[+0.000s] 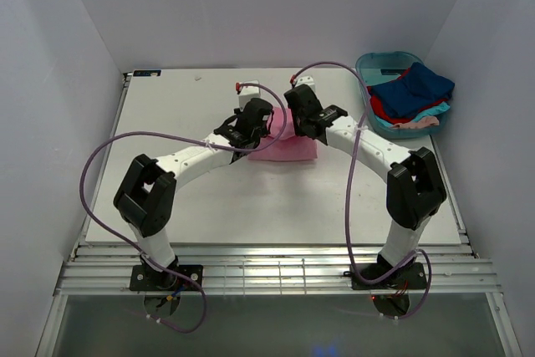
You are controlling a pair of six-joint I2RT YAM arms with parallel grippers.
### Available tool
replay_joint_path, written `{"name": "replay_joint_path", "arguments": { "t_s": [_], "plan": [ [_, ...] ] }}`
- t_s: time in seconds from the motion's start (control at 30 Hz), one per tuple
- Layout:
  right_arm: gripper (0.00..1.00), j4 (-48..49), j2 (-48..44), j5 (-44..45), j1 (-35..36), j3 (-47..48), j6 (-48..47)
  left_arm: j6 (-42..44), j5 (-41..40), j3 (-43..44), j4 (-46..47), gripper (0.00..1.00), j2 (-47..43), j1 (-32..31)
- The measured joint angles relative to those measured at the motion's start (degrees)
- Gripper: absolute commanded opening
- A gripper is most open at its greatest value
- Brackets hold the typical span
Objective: Fold and stack the t-shirts
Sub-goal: Fold the long partially folded tshirt into a neat square
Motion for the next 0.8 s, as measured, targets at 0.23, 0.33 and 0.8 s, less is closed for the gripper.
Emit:
{"name": "replay_joint_path", "arguments": {
  "t_s": [0.23,0.33,0.8],
  "plan": [
    [0.08,0.52,6.45,-1.57,-2.91,6.6,-1.97,1.4,3.41,6.32,1.2,0.0,8.04,3.93],
    [0.08,0.7,9.86,-2.6,-4.07,9.35,-2.86,1.95,5.14,8.98,1.18,0.0,12.04,5.31],
    [0.08,0.68,24.24,-5.95,-8.35,21.84,-5.51,3.15,9.05,20.72,-0.02,0.0,23.91,9.18]
  ]
}}
